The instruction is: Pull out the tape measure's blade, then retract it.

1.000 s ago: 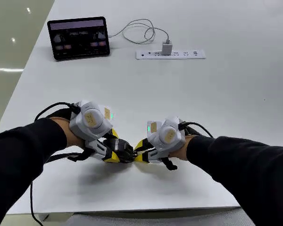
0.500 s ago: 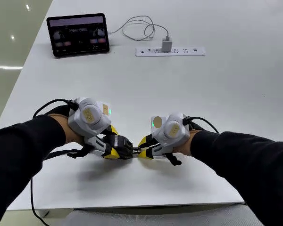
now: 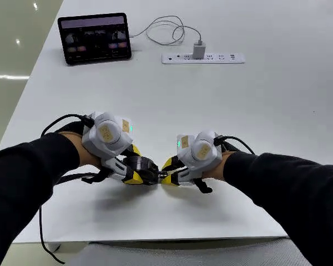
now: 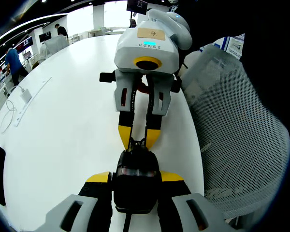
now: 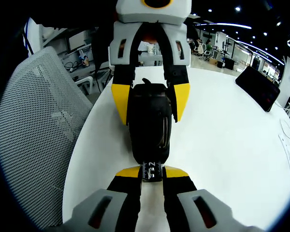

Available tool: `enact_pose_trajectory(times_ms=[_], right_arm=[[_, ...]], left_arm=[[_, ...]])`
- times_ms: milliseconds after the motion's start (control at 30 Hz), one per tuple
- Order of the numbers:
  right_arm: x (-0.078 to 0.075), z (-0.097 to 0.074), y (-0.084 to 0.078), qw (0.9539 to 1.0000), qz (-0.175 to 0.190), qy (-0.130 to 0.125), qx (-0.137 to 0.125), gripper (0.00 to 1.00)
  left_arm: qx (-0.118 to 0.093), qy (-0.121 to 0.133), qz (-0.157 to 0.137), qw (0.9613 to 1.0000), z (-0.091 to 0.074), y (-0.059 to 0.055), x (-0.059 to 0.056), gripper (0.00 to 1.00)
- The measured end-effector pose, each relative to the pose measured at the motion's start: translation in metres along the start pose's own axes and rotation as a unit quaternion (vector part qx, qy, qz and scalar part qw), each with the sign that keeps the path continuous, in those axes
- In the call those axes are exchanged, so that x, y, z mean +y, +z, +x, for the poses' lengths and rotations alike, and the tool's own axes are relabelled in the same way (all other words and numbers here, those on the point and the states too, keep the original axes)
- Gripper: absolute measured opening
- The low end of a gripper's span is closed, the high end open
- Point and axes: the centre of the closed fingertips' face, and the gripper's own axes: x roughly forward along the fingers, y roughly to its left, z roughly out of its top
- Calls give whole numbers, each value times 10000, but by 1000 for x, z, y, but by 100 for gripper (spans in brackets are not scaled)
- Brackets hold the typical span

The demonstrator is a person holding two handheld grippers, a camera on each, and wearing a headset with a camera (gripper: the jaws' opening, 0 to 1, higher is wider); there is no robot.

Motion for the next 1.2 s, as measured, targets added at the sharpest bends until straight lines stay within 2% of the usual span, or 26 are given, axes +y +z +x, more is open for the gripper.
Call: enact_pose_trajectory(times_ms=[1200], right_arm=[[-2,-9,-11,9999,111,25,114,10]], left_arm=[[-29,25,-65,10000,-2,1,-1,32]])
